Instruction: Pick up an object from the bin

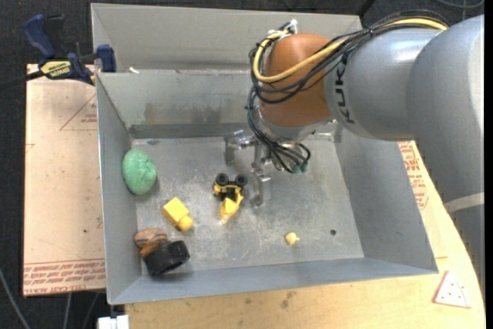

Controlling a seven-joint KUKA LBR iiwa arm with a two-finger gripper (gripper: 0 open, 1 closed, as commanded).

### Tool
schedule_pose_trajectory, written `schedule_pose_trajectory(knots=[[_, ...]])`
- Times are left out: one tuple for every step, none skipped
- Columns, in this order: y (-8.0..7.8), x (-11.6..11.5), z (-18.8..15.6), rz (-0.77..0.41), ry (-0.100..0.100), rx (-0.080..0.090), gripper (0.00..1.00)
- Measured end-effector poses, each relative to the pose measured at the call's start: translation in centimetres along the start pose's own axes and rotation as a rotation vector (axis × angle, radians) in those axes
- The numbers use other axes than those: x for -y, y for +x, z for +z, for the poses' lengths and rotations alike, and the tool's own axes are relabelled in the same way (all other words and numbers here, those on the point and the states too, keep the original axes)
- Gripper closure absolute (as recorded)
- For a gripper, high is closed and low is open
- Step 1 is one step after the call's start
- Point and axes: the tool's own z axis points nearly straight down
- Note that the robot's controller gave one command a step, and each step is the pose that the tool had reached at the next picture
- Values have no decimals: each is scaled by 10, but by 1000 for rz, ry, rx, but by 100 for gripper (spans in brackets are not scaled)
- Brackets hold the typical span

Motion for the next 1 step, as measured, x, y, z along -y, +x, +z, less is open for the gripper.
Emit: schedule_pose_trajectory(knots=[[0, 0, 0, 0, 0, 0, 0]])
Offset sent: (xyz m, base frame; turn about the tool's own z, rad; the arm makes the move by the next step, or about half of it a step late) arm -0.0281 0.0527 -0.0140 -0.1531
